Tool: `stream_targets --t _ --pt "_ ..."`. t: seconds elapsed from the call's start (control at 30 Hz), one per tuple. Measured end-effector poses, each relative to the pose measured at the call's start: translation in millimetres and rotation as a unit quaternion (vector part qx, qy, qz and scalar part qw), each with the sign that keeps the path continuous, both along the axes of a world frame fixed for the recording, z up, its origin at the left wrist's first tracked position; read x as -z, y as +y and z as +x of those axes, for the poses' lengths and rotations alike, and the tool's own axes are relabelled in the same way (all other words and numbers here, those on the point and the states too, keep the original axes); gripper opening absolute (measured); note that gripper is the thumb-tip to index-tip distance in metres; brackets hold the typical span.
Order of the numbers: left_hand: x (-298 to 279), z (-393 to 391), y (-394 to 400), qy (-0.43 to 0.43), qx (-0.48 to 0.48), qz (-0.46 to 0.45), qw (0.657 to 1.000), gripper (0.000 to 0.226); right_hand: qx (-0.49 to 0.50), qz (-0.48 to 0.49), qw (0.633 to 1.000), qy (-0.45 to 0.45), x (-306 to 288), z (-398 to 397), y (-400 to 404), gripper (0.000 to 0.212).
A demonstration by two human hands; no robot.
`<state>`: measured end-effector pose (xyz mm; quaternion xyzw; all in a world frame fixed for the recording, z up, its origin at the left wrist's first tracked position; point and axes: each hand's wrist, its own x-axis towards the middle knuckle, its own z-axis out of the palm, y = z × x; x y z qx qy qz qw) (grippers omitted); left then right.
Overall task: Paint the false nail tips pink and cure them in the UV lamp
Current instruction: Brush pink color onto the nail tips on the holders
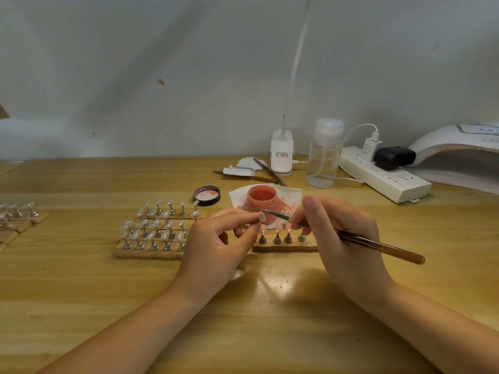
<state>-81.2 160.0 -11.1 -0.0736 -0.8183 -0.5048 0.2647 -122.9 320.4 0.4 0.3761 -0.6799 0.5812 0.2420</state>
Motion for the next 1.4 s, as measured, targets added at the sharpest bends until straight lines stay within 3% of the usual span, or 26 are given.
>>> stream_targets --t 0.5,1.4 --pt "-2.9 2.1 1.1 0.001 0.001 0.012 1.0 0.03 -0.012 0.003 1.0 0.013 3.3 2.8 3.2 0.046" --pt "-5.9 4.8 3.4 -0.015 -0.011 0.007 1.0 0.024 -0.01 -0.02 1.0 -0.016 -2.2 1.0 1.4 0.033"
